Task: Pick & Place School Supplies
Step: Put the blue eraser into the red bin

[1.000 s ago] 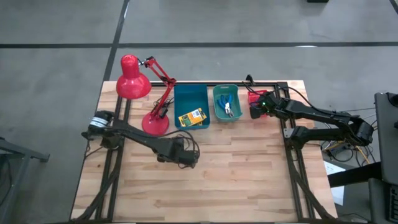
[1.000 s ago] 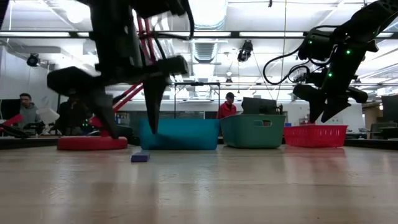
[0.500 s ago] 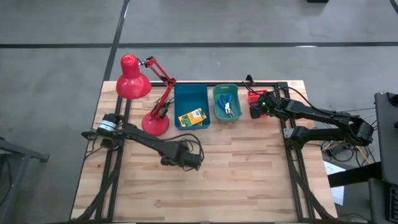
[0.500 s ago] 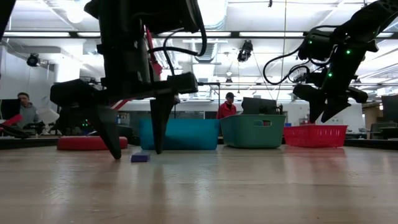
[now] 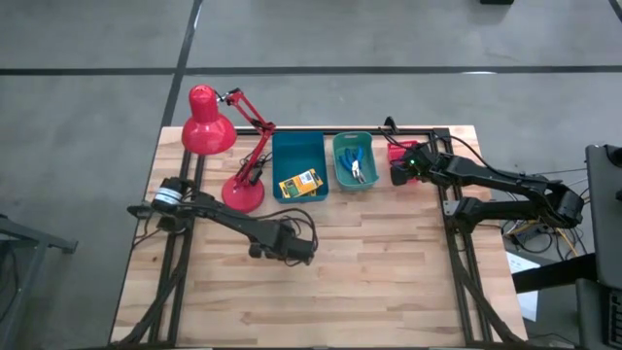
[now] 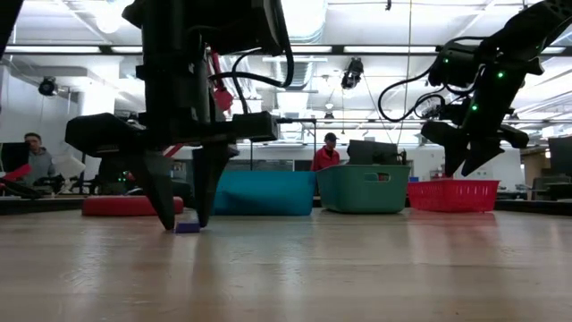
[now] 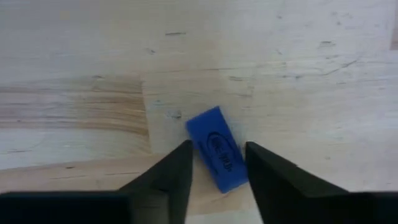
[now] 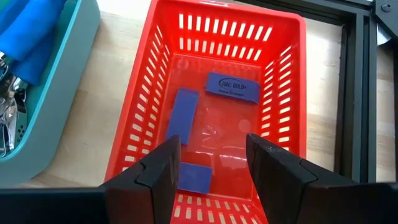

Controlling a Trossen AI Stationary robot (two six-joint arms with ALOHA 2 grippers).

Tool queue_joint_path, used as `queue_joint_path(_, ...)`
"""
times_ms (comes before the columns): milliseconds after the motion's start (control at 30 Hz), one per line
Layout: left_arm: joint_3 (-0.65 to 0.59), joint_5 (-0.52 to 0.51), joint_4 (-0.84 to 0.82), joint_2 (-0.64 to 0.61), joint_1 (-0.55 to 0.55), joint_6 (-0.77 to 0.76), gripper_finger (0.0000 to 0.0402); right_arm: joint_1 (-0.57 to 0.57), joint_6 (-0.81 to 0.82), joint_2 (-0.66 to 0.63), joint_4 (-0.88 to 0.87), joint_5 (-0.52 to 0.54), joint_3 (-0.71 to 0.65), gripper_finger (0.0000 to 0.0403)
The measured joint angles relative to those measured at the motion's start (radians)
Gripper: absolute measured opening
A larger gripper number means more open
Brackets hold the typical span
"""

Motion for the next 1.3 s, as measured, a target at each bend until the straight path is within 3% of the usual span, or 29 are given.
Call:
queue_joint_path(133,0.0,0.004,-0.005,0.0,0.0,-0.001,0.0105,0.0,0.0,0.0,0.0,0.0,0.0,0.0176)
queue_joint_path(267,0.001,0.005,-0.006,0.0,0.0,-0.001,0.0081,0.0,0.0,0.0,0.0,0.0,0.0,0.0176)
queue_joint_path(767,0.001,0.033,-0.003,-0.028,-0.003,0.018,0.0086,0.0,0.0,0.0,0.0,0.0,0.0,0.0176)
queue_joint_path(1033,0.1,0.031,-0.015,-0.029,-0.002,0.116,0.0086,0.0,0.0,0.0,0.0,0.0,0.0,0.0176)
queue_joint_path(1167,0.207,-0.071,-0.018,-0.031,-0.004,0.236,0.0084,0.0,0.0,0.0,0.0,0.0,0.0,0.0176)
queue_joint_path(1300,0.329,-0.258,0.006,-0.032,-0.024,0.413,0.0085,0.0,0.0,0.0,0.0,0.0,0.0,0.0176)
